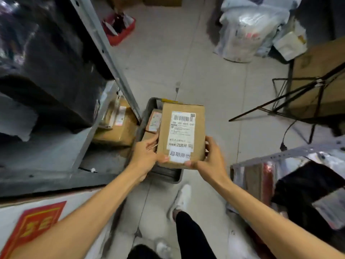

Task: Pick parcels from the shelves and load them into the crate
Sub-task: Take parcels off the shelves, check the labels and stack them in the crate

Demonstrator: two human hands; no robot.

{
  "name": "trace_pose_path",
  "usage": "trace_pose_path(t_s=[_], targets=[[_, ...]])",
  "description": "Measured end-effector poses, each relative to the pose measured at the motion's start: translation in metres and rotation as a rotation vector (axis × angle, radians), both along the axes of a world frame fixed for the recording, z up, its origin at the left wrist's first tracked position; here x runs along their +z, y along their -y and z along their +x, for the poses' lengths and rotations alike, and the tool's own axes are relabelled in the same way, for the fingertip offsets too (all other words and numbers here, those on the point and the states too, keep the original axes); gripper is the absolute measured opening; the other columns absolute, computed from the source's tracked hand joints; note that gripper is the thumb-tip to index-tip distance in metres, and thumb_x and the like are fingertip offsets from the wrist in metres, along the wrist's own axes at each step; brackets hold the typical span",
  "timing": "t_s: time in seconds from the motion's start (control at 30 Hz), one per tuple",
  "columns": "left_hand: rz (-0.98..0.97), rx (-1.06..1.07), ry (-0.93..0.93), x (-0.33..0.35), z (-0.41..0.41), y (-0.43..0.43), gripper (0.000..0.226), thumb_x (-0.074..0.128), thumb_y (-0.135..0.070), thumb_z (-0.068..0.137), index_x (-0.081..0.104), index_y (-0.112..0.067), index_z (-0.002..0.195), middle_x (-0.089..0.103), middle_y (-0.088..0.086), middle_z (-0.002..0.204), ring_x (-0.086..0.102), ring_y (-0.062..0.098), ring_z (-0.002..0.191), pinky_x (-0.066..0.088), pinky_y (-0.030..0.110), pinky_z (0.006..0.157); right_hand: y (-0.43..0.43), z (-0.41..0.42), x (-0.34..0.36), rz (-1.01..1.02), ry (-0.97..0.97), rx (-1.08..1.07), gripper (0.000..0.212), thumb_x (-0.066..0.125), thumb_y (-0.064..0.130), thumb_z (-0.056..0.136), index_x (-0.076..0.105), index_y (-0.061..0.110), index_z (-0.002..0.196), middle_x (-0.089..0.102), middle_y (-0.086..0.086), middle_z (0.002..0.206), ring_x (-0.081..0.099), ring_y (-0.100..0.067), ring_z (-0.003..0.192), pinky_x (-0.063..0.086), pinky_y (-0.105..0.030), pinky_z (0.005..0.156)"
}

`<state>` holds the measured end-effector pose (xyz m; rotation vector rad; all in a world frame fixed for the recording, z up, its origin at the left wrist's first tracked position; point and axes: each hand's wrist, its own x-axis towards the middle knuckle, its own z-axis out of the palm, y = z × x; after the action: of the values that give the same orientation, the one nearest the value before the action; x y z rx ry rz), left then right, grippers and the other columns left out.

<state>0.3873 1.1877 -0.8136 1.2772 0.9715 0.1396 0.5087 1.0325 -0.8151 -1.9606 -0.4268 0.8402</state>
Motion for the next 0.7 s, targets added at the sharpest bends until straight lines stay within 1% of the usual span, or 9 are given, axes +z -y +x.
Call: trace_pose_path(t_s=[0.03,0.1,0.2,0.3,0.37,0.47,0.53,0.63,0.7], targets=[[-0.027,0.006,-0.023,-0.024,0.005,-0.004,0.090,0.071,0.030,0.057,0.046,0.001,0.139,0.058,0.003,0.126,0.064,-0.008,0.092,0.052,0.009,0.069,-0.005,0.004,-0.021,-0.035,-0.025,-0.011,0.080,0.086,0.004,0.057,0.042,0.026,0.120,0.055,0.023,0.104,0.059,0.001,0.097,0.053,-0.015,0.071],[-0.073,0.005,-0.077,-0.073,0.011,-0.013,0.092,0.072,0.029,0.057,0.047,-0.002,0.140,0.059,0.000,0.129,0.061,0.000,0.106,0.052,0.010,0.074,-0.014,0.009,-0.065,-0.104,-0.062,-0.021,0.079,0.087,0.008,0.057,0.041,0.025,0.118,0.059,0.014,0.106,0.060,-0.008,0.099,0.055,-0.023,0.074],[-0.128,-0.033,-0.168,-0.142,0.010,-0.026,0.094,0.070,0.030,0.059,0.045,-0.007,0.141,0.067,-0.024,0.108,0.062,-0.011,0.099,0.051,0.008,0.075,-0.031,0.013,-0.133,-0.184,-0.134,-0.059,0.073,0.086,0.011,0.059,0.041,0.021,0.116,0.063,0.005,0.111,0.063,-0.017,0.103,0.057,-0.039,0.082],[-0.163,-0.051,-0.224,-0.208,0.007,-0.039,0.095,0.066,0.032,0.062,0.040,-0.007,0.144,0.066,-0.036,0.092,0.061,-0.018,0.092,0.050,0.006,0.073,-0.053,0.013,-0.202,-0.244,-0.183,-0.069,0.073,0.087,0.006,0.058,0.043,0.016,0.116,0.065,0.001,0.110,0.065,-0.018,0.100,0.057,-0.043,0.082],[-0.195,-0.047,-0.255,-0.248,0.005,-0.049,0.095,0.065,0.032,0.063,0.039,-0.008,0.145,0.066,-0.037,0.089,0.061,-0.017,0.092,0.050,0.007,0.074,-0.067,0.011,-0.244,-0.283,-0.216,-0.062,0.074,0.087,0.004,0.058,0.043,0.015,0.117,0.065,0.000,0.109,0.065,-0.020,0.100,0.056,-0.041,0.084],[-0.196,-0.108,-0.275,-0.303,0.006,-0.065,0.093,0.064,0.031,0.065,0.039,-0.009,0.145,0.066,-0.037,0.090,0.061,-0.017,0.092,0.050,0.008,0.076,-0.083,0.006,-0.300,-0.313,-0.223,-0.060,0.083,0.087,0.002,0.060,0.043,0.017,0.129,0.061,0.008,0.105,0.061,-0.014,0.100,0.055,-0.032,0.087],[-0.201,-0.132,-0.287,-0.334,0.007,-0.074,0.093,0.063,0.031,0.067,0.037,-0.010,0.146,0.066,-0.034,0.096,0.060,-0.017,0.094,0.050,0.008,0.078,-0.091,0.001,-0.332,-0.325,-0.227,-0.066,0.084,0.086,0.001,0.061,0.043,0.018,0.132,0.062,0.010,0.107,0.061,-0.014,0.102,0.055,-0.036,0.091],[-0.196,-0.192,-0.309,-0.375,0.005,-0.085,0.092,0.062,0.027,0.073,0.032,-0.014,0.149,0.059,-0.023,0.114,0.059,-0.019,0.095,0.049,0.008,0.081,-0.103,-0.002,-0.375,-0.371,-0.237,-0.067,0.090,0.086,0.002,0.062,0.040,0.020,0.137,0.063,0.004,0.117,0.059,-0.020,0.113,0.052,-0.046,0.095],[-0.191,-0.212,-0.336,-0.400,0.005,-0.089,0.090,0.062,0.023,0.077,0.030,-0.017,0.150,0.057,-0.015,0.121,0.058,-0.018,0.095,0.049,0.008,0.081,-0.109,-0.002,-0.399,-0.402,-0.240,-0.059,0.097,0.087,0.004,0.062,0.035,0.020,0.143,0.062,0.000,0.123,0.055,-0.022,0.119,0.049,-0.047,0.099]])
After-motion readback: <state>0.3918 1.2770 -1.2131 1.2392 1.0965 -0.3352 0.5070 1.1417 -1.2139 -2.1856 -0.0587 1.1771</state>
